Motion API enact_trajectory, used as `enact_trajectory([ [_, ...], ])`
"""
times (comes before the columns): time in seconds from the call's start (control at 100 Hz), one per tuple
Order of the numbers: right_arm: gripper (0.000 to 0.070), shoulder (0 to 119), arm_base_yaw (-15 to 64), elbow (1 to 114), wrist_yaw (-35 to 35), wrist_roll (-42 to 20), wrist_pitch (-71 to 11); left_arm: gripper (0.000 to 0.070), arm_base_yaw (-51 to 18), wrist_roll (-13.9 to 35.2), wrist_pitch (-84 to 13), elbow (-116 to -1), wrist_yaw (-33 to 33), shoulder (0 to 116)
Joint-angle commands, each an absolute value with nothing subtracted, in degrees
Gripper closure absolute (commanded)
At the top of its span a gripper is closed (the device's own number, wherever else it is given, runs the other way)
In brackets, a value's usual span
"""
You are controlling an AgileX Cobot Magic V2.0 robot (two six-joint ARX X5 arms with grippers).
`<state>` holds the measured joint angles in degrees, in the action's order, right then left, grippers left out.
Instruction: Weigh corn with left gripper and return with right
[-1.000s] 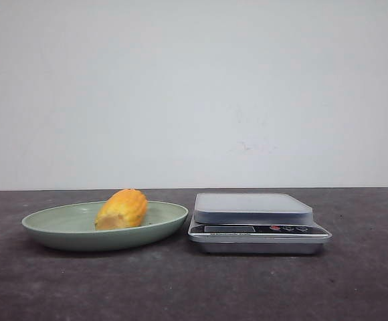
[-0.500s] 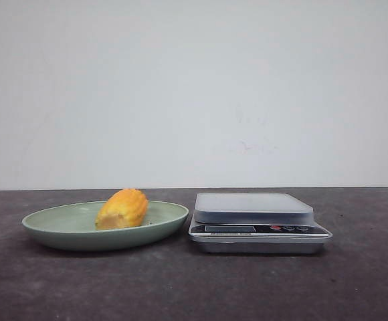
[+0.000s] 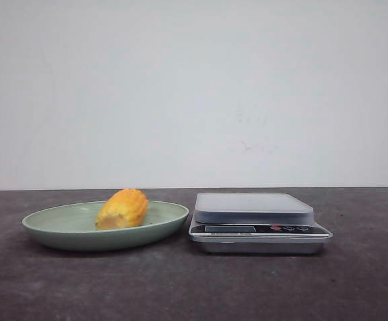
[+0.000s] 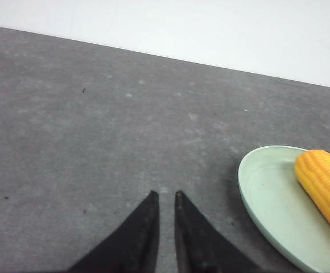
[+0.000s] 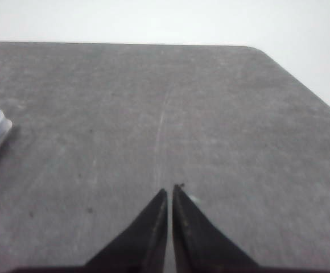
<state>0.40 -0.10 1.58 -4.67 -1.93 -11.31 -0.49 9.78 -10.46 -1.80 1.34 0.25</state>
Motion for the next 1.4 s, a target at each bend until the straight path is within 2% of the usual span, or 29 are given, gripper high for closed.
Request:
enact_trajectory([
  [0.0, 0.0691, 0.23, -0.10, 0.86, -4.49, -2.55, -9.72, 0.0696, -0.38, 9.10, -10.72, -0.80, 1.37, 0.21],
  [1.39, 0.0691, 0.23, -0.10, 0.75, -4.51, -2.35, -9.02, 0.0696, -0.38, 9.10, -10.72, -0.80, 1.37, 0.21],
])
